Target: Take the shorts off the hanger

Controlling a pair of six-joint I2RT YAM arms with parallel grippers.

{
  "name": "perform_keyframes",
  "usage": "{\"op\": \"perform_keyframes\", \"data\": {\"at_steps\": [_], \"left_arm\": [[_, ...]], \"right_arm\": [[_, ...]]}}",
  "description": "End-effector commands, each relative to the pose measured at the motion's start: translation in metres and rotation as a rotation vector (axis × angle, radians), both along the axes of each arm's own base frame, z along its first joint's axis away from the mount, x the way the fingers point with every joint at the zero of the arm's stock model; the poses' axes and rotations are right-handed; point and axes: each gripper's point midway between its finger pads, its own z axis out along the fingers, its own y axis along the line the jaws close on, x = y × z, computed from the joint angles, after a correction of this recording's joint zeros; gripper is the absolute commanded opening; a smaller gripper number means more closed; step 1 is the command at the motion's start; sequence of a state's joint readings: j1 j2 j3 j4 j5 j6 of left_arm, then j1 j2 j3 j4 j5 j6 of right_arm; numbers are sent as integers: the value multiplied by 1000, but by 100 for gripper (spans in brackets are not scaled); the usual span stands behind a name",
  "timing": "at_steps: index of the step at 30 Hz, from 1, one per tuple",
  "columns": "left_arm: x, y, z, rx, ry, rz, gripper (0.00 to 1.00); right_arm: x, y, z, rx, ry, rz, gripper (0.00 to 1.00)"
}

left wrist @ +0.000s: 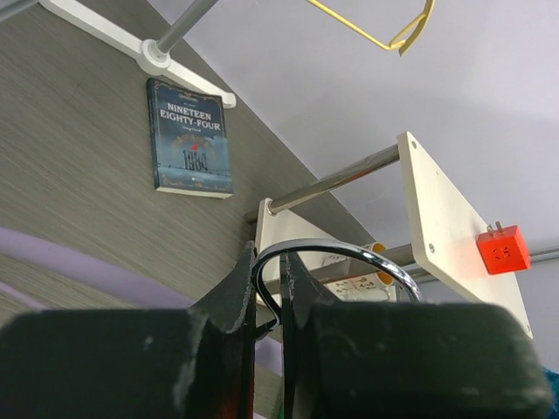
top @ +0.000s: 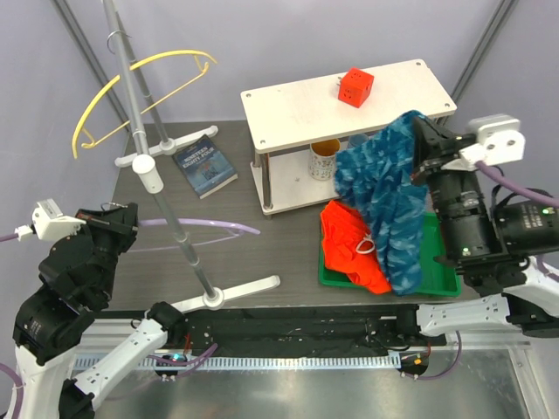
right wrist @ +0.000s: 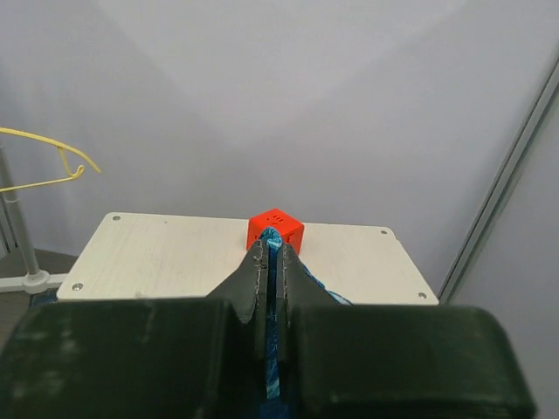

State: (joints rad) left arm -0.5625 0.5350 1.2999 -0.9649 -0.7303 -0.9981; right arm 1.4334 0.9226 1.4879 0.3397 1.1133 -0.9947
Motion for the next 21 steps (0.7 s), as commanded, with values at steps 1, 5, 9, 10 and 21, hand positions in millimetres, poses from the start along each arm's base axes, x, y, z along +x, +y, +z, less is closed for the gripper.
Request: {"op": "perform_keyframes", "data": {"at_steps": [1,5,9,10,21], "left_arm": [[1,-5,9,-44,-20,-16,0],[-2,-5,8,-54,-16,-25,0],[-7,-3,7,-63,-11,-21,0],[-9,0,6,-62,-10,-13,0],[-9,2,6,-48,-17,-10,0]], "right_arm": [[10,29,2,-54,-46,-26,1],[64,13,-29,-17,9,-111,1],[96,7,-68,-10,103,-123,1],[98,-4,-71,30,100,-139,1],[84,-139,-162,264,242,-639,1]]}}
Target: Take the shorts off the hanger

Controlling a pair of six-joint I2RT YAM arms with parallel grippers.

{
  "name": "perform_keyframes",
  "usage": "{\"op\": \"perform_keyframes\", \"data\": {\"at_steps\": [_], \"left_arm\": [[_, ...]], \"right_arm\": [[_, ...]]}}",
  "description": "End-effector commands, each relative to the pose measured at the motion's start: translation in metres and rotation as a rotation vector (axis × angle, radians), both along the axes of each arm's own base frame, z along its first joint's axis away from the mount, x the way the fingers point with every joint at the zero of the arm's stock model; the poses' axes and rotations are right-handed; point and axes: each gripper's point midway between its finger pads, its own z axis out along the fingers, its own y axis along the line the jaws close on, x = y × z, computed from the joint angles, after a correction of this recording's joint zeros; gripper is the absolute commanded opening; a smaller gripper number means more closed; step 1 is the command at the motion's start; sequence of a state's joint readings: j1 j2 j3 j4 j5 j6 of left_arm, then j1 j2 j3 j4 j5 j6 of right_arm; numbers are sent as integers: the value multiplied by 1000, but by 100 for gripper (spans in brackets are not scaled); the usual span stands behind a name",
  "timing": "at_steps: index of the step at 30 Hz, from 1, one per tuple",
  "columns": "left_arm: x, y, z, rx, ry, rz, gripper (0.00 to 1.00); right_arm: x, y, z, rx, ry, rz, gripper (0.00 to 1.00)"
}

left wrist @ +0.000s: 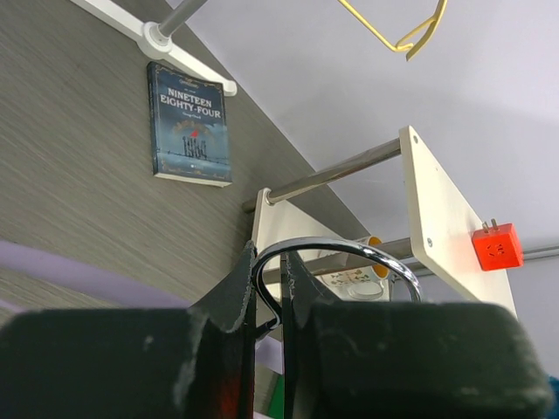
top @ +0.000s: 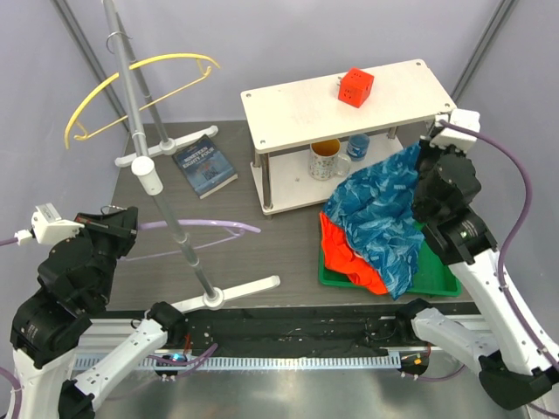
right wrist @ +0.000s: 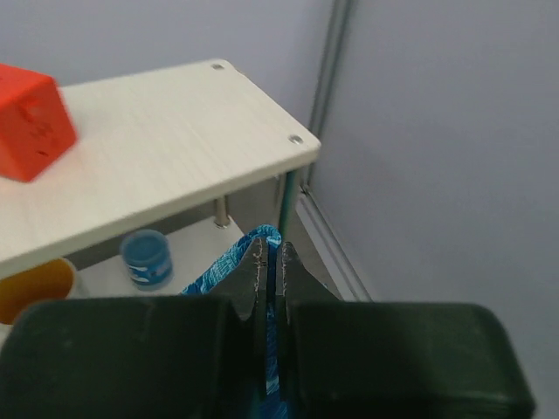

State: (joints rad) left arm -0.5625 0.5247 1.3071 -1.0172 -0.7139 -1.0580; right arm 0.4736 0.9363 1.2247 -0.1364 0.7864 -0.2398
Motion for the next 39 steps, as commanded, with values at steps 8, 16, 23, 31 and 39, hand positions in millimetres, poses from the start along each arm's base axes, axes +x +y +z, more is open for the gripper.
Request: {"op": "perform_keyframes", "data": {"at_steps": [8,16,23,31,39], "left_arm": [[3,8,22,62,-51,30,0],[11,7,25,103,-46,39,0],[15,6,22,119,-32,45,0],[20,2,20,102,-25,46,0],[17,3,13,51,-20,62,0]], "right_arm": [[-77,-71,-85,315,79,-352,1],[-79,-40,-155,440,279,-226,21],[-84,-24,-113,408,302,-72,90],[-91,165,-34,449,350,1055,100],[-116,264,0,449,320,1432,100]]}}
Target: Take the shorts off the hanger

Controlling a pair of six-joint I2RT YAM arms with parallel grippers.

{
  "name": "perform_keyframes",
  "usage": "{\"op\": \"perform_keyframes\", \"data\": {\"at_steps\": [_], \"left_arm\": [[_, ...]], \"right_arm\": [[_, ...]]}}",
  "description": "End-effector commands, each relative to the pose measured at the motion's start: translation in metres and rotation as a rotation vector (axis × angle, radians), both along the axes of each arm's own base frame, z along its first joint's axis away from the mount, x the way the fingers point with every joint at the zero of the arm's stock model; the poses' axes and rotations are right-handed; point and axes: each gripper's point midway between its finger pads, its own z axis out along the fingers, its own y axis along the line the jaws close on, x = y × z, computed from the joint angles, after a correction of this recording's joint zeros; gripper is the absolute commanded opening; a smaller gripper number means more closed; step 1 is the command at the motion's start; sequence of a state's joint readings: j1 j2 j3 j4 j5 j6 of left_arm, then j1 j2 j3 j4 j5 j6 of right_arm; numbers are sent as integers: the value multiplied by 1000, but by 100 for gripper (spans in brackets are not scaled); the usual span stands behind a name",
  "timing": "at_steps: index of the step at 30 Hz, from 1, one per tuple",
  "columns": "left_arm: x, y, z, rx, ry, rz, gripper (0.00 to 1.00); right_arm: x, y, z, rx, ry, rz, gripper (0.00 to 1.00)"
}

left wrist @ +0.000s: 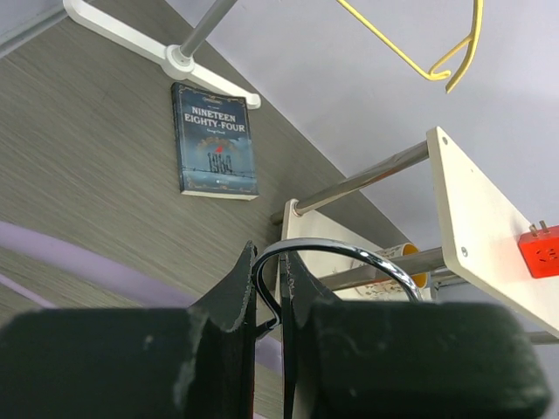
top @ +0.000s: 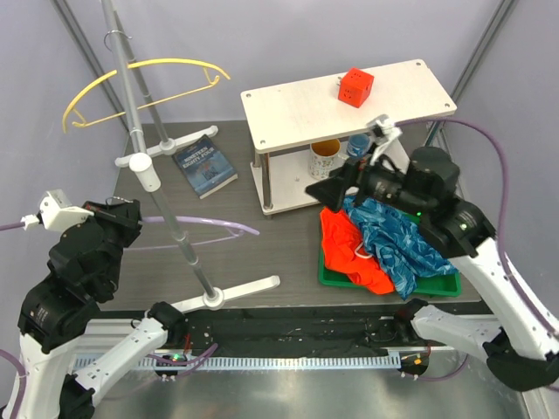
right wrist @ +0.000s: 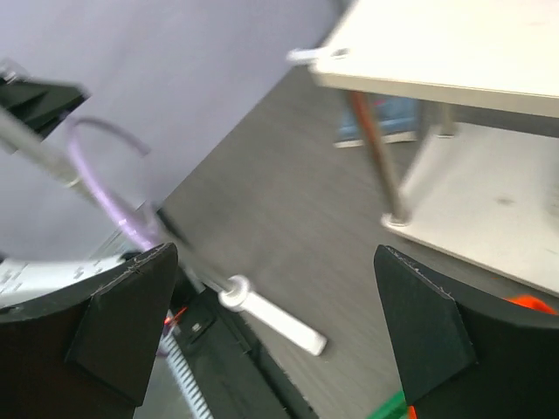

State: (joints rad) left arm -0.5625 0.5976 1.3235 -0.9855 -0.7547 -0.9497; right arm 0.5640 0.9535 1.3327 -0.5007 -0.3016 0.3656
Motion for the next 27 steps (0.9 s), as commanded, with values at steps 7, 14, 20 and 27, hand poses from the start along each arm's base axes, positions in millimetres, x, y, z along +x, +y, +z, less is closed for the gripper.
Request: {"op": "perform_keyframes", "data": {"at_steps": [7,14,20,27], "left_arm": [[-1,1,6,-116,-49,33,0],[-4,-2,6,-182,-52,27,0],[-6,-4,4,-225,-54,20,0],[-6,-8,1,-260,-52,10,0]], "right_arm": [[-52,131,5,31,-127,424,100],[-70,170,-8,43,-144,626,84],[-63,189,-19,11,-151,625,65],[-68,203,-7,47,-192,663,35]]}}
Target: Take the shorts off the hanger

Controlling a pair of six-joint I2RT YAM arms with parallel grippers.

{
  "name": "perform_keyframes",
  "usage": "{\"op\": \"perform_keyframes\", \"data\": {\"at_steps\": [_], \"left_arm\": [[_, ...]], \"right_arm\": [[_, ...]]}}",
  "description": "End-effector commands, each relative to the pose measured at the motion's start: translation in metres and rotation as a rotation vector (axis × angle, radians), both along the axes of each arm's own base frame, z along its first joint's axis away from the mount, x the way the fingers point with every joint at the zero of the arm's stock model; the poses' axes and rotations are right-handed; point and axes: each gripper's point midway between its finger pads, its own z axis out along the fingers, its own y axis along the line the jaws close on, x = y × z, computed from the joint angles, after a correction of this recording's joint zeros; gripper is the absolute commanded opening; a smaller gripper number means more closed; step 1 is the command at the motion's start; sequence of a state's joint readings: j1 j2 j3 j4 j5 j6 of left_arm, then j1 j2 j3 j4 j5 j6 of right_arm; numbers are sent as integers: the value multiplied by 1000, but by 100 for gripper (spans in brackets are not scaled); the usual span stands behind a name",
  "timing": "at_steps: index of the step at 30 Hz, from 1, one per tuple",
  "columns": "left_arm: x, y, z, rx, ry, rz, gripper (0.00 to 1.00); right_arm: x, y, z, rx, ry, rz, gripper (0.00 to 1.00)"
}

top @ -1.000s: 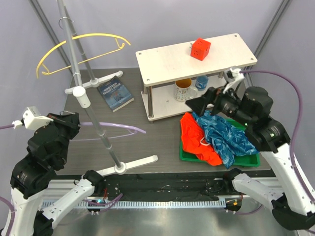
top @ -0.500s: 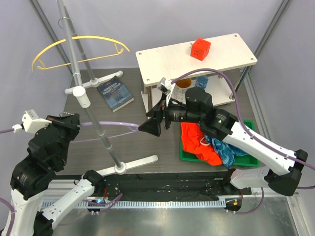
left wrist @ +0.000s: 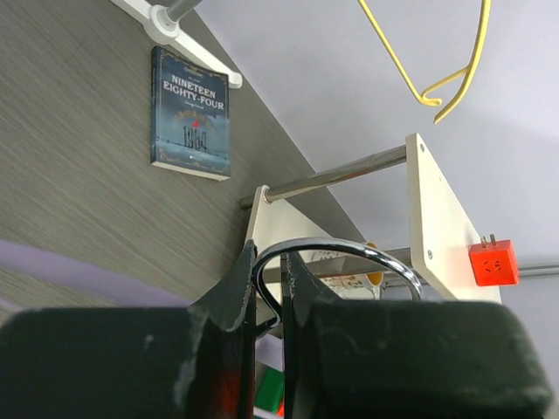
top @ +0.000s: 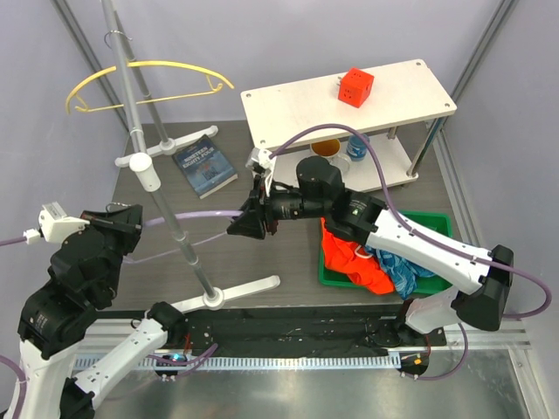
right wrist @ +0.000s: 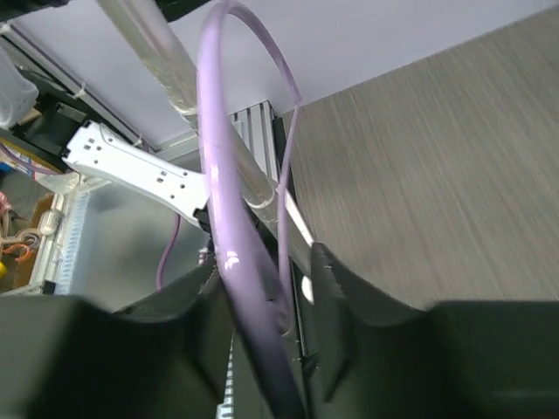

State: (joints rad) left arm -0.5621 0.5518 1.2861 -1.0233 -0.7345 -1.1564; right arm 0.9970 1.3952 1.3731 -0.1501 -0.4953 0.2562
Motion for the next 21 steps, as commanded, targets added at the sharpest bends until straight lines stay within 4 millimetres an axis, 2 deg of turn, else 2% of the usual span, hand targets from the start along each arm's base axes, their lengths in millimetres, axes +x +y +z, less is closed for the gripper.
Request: {"op": "perform_keyframes", "data": {"at_steps": [1,2,4,7,8,10,12,14,16,20,21], "left_arm": [[0,-5,11,-74,-44,-11,0],[0,-4,11,-73,-44,-11,0],[-2,-3,12,-70,-48,-9,1],[-6,1,15,-75,-60,-4,13],[-8,3,16,-78,-65,-2,28],[-14,7,16,-80,-73,2,45],[-18,10,15,-83,-76,5,57],[-22,13,12,-82,-71,4,63],[-28,16,14,-93,-85,0,74],[-40,21,13,-115,-100,-6,77],[-43,22,10,-118,-94,-9,77]], "right_arm": [[-5,8,51,147,-105,36,29],[-6,10,52,154,-104,47,15],[-4,10,54,162,-112,38,1],[7,8,57,164,-143,-28,1],[9,7,56,161,-150,-42,1],[18,5,69,195,-199,-88,1],[21,4,77,209,-229,-104,1],[25,5,80,203,-258,-112,1],[28,9,84,201,-288,-112,1],[33,17,96,223,-320,-105,1],[33,17,108,247,-335,-108,1]]}}
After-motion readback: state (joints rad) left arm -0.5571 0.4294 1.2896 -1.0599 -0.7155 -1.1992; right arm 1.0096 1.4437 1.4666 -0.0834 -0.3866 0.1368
